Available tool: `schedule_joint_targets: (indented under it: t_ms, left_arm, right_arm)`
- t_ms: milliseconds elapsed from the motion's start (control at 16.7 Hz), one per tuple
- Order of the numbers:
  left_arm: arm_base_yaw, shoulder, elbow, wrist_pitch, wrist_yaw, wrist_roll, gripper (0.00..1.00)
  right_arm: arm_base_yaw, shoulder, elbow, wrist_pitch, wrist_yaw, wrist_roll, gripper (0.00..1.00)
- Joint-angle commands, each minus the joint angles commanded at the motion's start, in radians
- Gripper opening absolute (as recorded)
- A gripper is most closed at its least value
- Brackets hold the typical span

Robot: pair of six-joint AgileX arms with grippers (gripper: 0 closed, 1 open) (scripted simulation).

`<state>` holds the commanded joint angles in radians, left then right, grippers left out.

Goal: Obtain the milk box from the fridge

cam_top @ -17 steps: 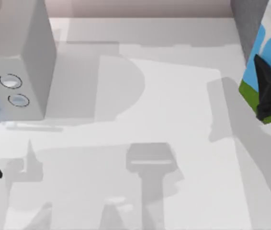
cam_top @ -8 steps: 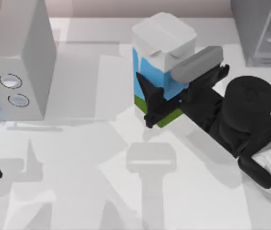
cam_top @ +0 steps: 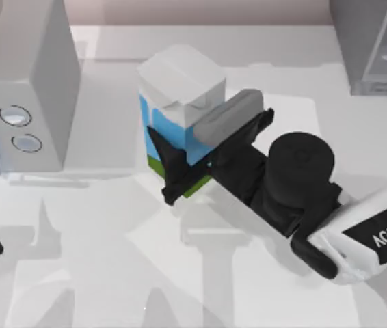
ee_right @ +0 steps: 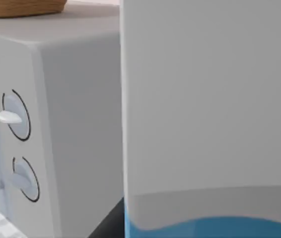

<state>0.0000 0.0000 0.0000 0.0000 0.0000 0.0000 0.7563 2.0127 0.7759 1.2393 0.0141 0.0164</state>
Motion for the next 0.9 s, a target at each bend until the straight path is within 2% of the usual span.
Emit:
schedule_joint_targets:
  t_ms: [300,660,900]
  left_arm:
    - [0.000,0.000,0.000,0.000,0.000,0.000,1.00]
    - [0.000,0.000,0.000,0.000,0.000,0.000,1.00]
    - [0.000,0.000,0.000,0.000,0.000,0.000,1.00]
  right_arm:
    - [-0.001,0.015,0.012,-0.002,-0.004,0.002,0.00]
    - [0.000,0.223,0.215,0.007,0.002,-0.001,0.00]
    - [0.000,0.250,0.242,0.008,0.003,-0.002,0.00]
